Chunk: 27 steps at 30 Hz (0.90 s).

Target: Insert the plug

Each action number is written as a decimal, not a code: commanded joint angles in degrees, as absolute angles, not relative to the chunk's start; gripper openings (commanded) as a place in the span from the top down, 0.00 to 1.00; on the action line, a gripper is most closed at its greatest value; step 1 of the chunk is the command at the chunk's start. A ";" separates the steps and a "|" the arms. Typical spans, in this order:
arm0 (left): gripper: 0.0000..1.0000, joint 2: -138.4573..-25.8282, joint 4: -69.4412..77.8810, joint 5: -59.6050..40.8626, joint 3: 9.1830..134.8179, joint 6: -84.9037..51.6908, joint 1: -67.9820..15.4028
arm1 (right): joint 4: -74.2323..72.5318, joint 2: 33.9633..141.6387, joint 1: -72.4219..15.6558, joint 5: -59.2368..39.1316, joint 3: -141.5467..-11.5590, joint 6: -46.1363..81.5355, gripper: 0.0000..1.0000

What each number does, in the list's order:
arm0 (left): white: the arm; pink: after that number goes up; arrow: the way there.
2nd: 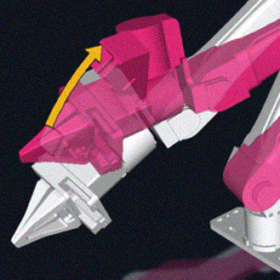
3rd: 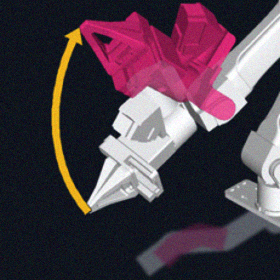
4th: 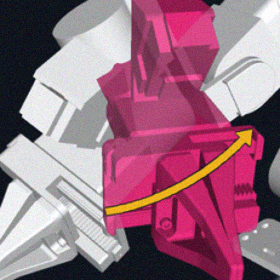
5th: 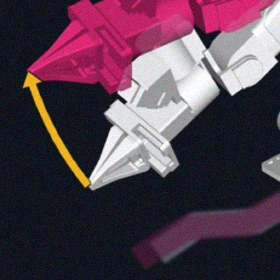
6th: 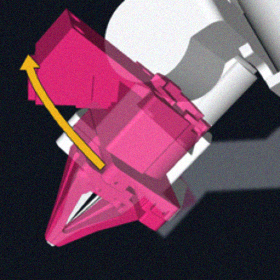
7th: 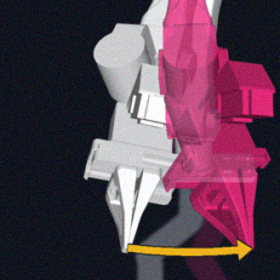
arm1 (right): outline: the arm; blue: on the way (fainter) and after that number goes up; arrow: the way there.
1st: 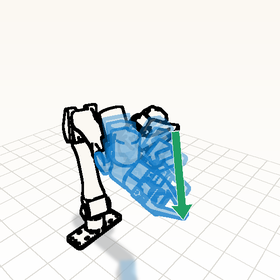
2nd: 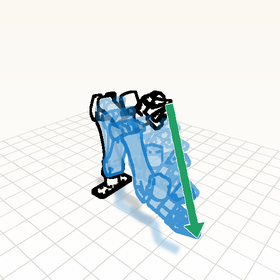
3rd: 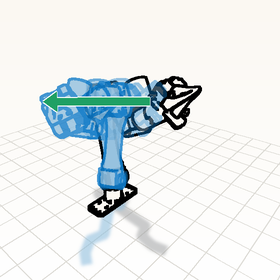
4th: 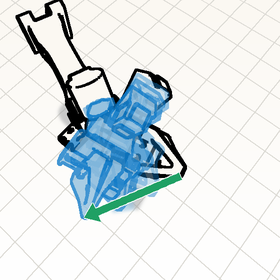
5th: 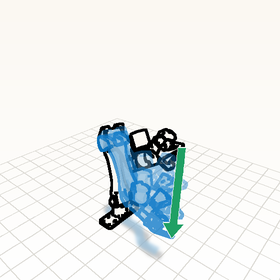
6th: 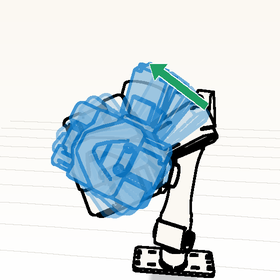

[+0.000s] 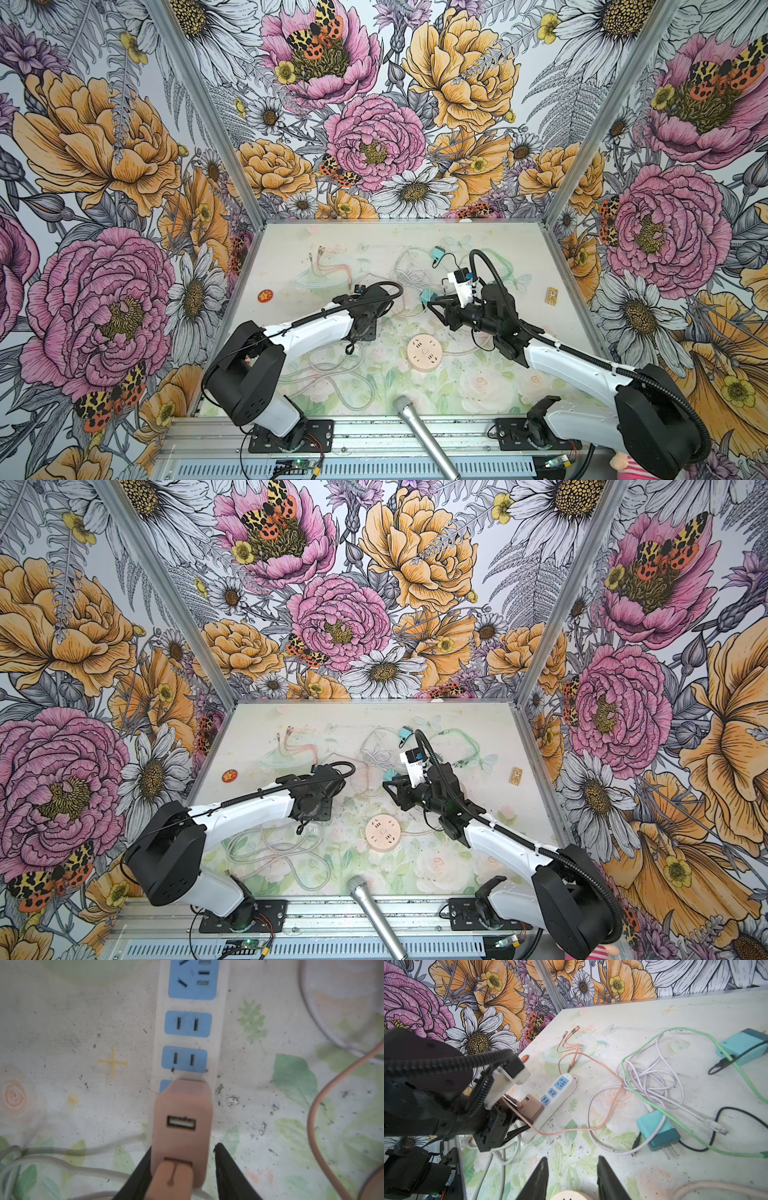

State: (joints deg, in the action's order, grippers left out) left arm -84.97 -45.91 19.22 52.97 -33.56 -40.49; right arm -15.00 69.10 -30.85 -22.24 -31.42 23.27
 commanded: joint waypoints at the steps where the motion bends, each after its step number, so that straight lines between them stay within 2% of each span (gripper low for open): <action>1: 0.49 -78.85 -47.00 15.76 53.79 -31.90 -40.19 | -13.54 68.01 -31.36 -21.17 -34.42 21.95 0.59; 9: 0.49 -67.14 -52.93 13.09 57.07 -31.45 -37.89 | -6.32 70.49 -31.28 -20.15 -41.69 21.53 0.55; 14: 0.49 -66.23 -54.62 6.29 63.80 -27.20 -27.88 | 1.88 74.22 -30.48 -17.89 -49.82 20.90 0.53; 19: 0.49 -76.19 -54.84 5.39 70.67 -22.76 -19.02 | 3.65 77.47 -29.73 -17.55 -54.69 20.97 0.53; 23: 0.49 -88.66 -54.69 7.56 78.39 -20.65 -18.21 | 6.22 81.07 -29.52 -15.33 -58.66 19.67 0.53; 27: 0.51 -99.03 -52.92 4.72 85.22 -14.20 -19.29 | 7.40 83.49 -29.29 -14.54 -60.27 18.93 0.53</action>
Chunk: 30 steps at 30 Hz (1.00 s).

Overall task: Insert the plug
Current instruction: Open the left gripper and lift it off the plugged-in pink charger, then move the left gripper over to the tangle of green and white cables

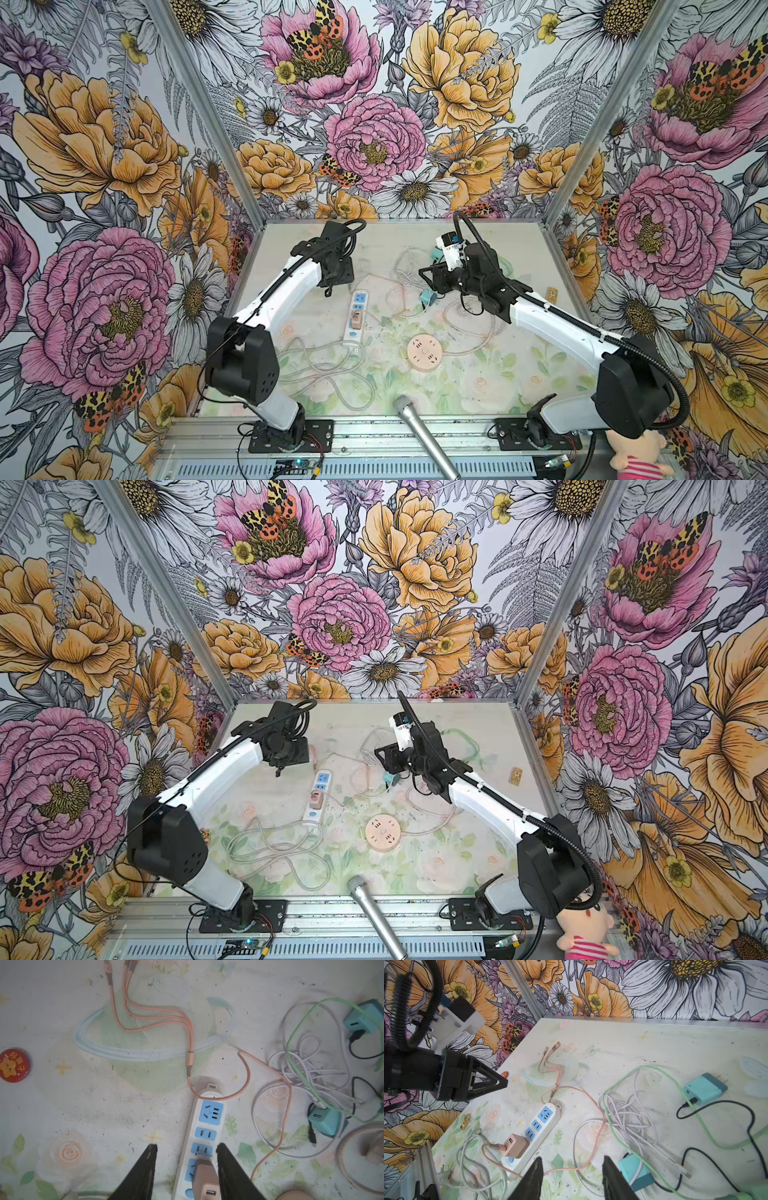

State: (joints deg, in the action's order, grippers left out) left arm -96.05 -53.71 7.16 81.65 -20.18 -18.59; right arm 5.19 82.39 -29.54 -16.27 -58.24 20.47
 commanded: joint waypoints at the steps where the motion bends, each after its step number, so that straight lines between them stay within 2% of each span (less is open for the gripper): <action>1: 0.51 -101.04 -52.44 4.30 86.74 -12.42 -19.80 | 7.77 83.98 -29.23 -14.19 -60.53 18.58 0.53; 9: 0.49 -112.81 -51.13 -0.49 94.94 -3.60 -20.31 | 9.57 86.28 -28.13 -11.60 -61.99 17.62 0.52; 17: 0.50 -116.17 -50.74 -3.79 95.64 -0.32 -20.22 | 10.63 89.37 -26.50 -11.20 -64.48 18.00 0.52; 19: 0.59 -116.69 -50.58 -4.91 95.43 0.41 -20.08 | 11.02 90.00 -26.37 -11.26 -64.85 18.19 0.52; 24: 0.99 -116.61 -50.61 -6.20 94.69 0.91 -17.49 | 12.02 89.27 -26.00 -10.39 -64.58 18.14 0.52; 26: 1.00 -114.95 -50.02 -8.88 94.22 -0.07 -15.36 | 12.20 88.64 -25.75 -10.07 -64.17 17.85 0.51; 30: 1.00 -109.06 -47.90 -6.44 92.11 -1.50 -12.75 | 13.07 88.16 -25.17 -9.73 -64.42 17.73 0.51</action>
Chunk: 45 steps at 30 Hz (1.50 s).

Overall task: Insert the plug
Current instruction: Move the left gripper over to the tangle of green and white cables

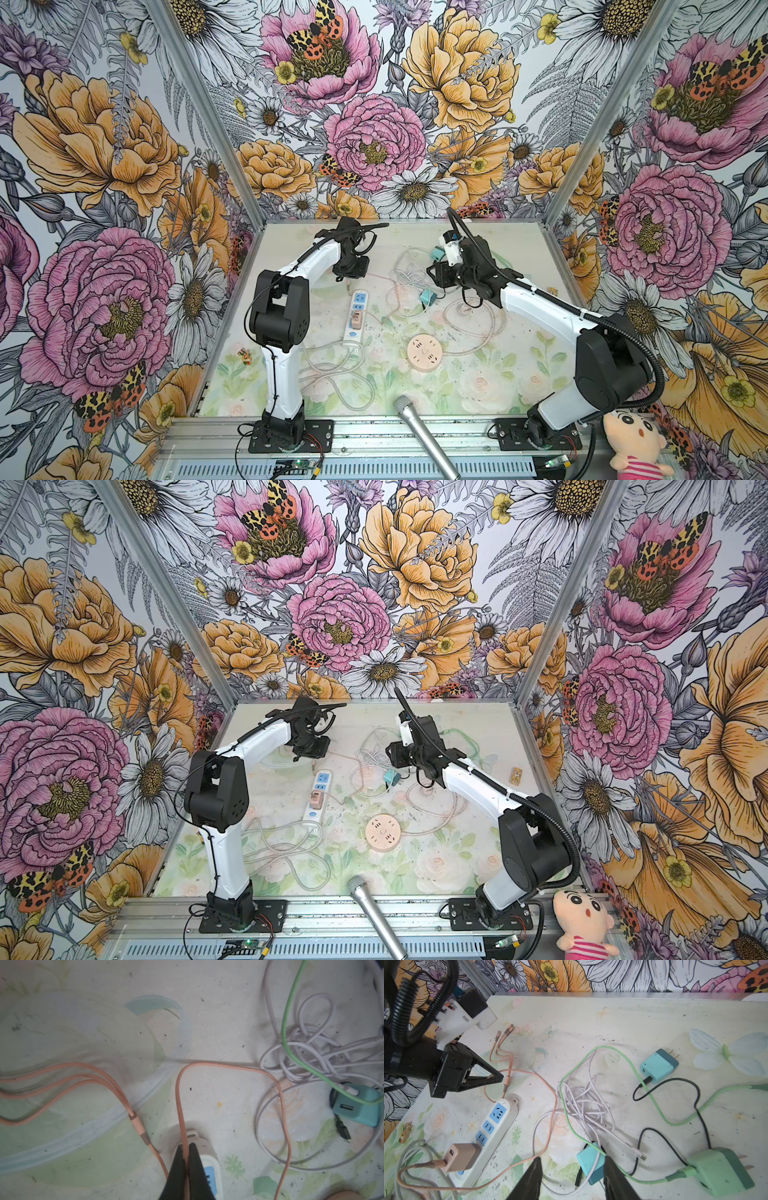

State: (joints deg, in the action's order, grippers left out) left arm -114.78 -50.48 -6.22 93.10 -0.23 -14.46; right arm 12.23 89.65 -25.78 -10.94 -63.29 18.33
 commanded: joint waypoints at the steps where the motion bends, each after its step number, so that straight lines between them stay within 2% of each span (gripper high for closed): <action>1: 1.00 -107.66 -47.90 -4.28 91.91 -2.40 -12.19 | 13.45 87.95 -25.11 -9.53 -64.51 17.68 0.51; 5: 1.00 -102.03 -47.95 6.10 90.71 -7.35 -8.93 | 14.34 87.06 -24.78 -8.40 -64.52 17.49 0.51; 9: 1.00 -99.85 -47.77 7.57 88.36 -10.94 -4.05 | 15.22 86.40 -24.32 -7.74 -64.51 17.53 0.51; 19: 1.00 -106.55 -43.39 9.63 82.39 -16.92 -2.38 | 16.97 88.11 -24.24 -8.18 -65.64 18.08 0.51; 24: 1.00 -110.29 -43.21 15.99 80.77 -18.72 -2.37 | 18.34 88.50 -24.14 -7.55 -65.74 17.52 0.51; 29: 1.00 -109.32 -43.37 23.16 78.40 -19.07 -1.90 | 19.72 88.51 -24.01 -6.03 -65.73 16.94 0.52; 32: 1.00 -108.37 -43.39 23.65 77.53 -19.51 -0.39 | 19.91 88.81 -24.00 -5.88 -65.84 17.13 0.52; 35: 0.72 -107.51 -43.27 21.44 77.35 -19.32 -0.37 | 20.11 89.49 -24.07 -6.77 -66.18 17.86 0.52; 36: 0.69 -106.88 -43.02 20.43 77.41 -18.91 -0.85 | 20.04 89.68 -24.05 -7.24 -66.26 17.99 0.52; 40: 0.59 -101.56 -43.06 20.28 78.30 -17.59 -3.94 | 20.04 90.35 -24.08 -8.23 -66.36 18.61 0.53; 45: 0.58 -97.27 -43.12 14.77 80.56 -15.91 -8.79 | 19.98 90.88 -24.04 -9.87 -66.20 19.55 0.54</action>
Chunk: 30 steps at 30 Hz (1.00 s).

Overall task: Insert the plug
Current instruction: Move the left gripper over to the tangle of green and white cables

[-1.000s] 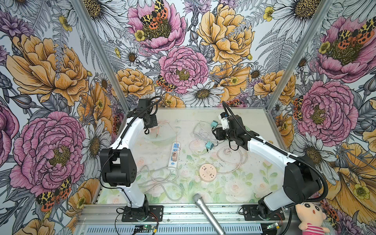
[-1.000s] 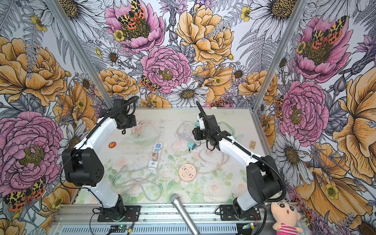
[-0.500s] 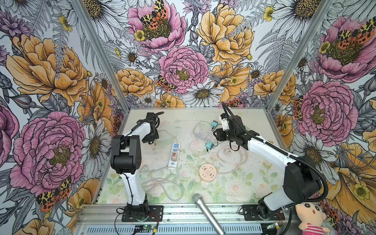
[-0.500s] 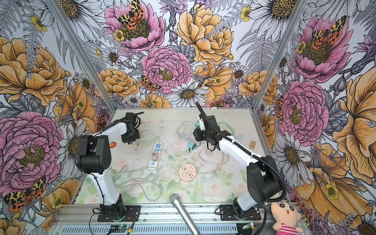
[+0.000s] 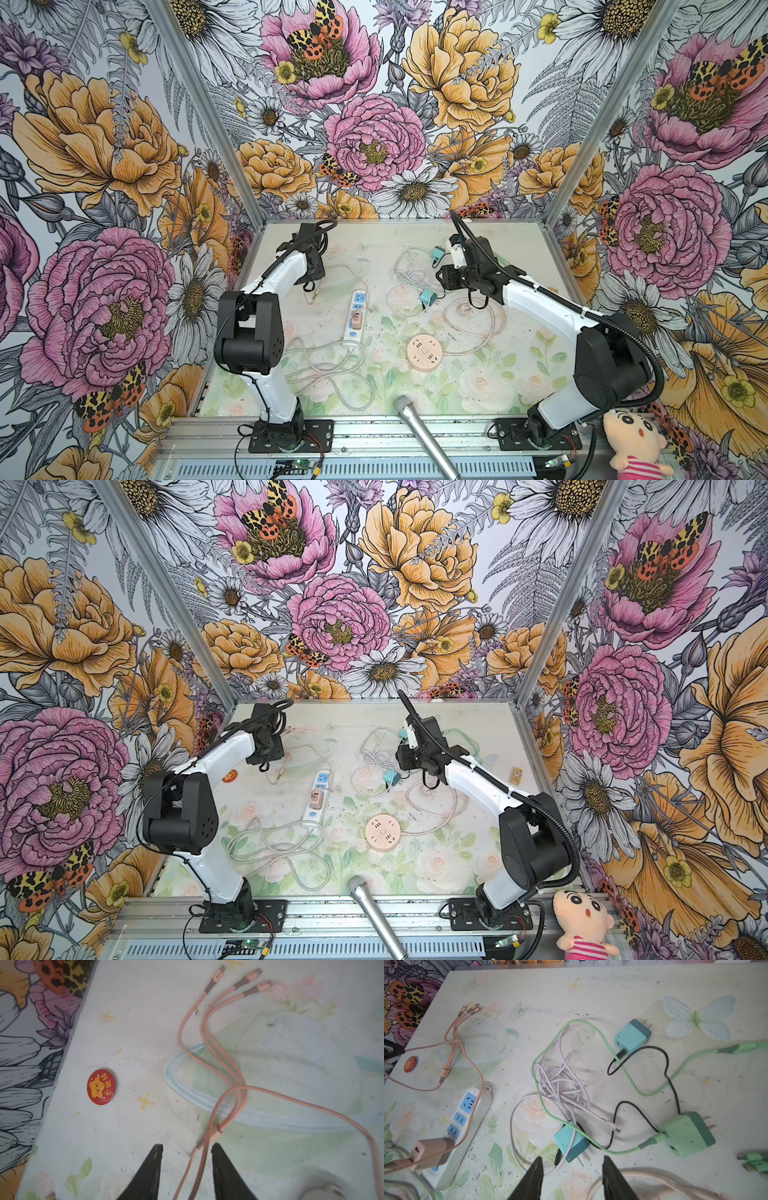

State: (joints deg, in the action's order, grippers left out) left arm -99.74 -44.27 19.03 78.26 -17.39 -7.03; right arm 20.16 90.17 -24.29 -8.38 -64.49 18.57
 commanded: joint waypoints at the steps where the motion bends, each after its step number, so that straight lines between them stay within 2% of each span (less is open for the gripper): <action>1: 0.57 -97.27 -43.13 10.93 81.00 -15.94 -9.20 | 20.00 91.09 -24.00 -10.17 -66.14 19.78 0.54; 4: 0.57 -98.66 -43.07 4.63 81.97 -16.75 -11.25 | 19.87 91.60 -24.32 -10.47 -66.01 19.95 0.55; 13: 0.56 -107.49 -43.70 4.20 86.04 -17.09 -19.65 | 19.81 91.78 -24.94 -10.89 -65.88 19.08 0.55; 18: 0.56 -108.64 -43.78 2.68 88.02 -17.21 -21.15 | 19.82 91.17 -25.24 -9.85 -65.06 18.11 0.56; 23: 0.56 -110.46 -43.66 -4.80 92.09 -12.28 -23.22 | 19.95 91.23 -25.05 -8.62 -65.10 18.15 0.55; 27: 0.56 -112.48 -43.65 -6.19 95.54 -8.02 -27.58 | 19.91 90.39 -24.18 -7.73 -64.79 19.71 0.55; 30: 0.57 -114.56 -43.57 -7.95 97.57 -10.17 -28.94 | 20.04 89.53 -22.35 -6.59 -64.12 20.67 0.55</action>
State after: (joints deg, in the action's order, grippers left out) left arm -112.18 -44.05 -3.90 95.68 -11.35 -27.33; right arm 20.40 90.98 -24.01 -8.78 -64.49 19.25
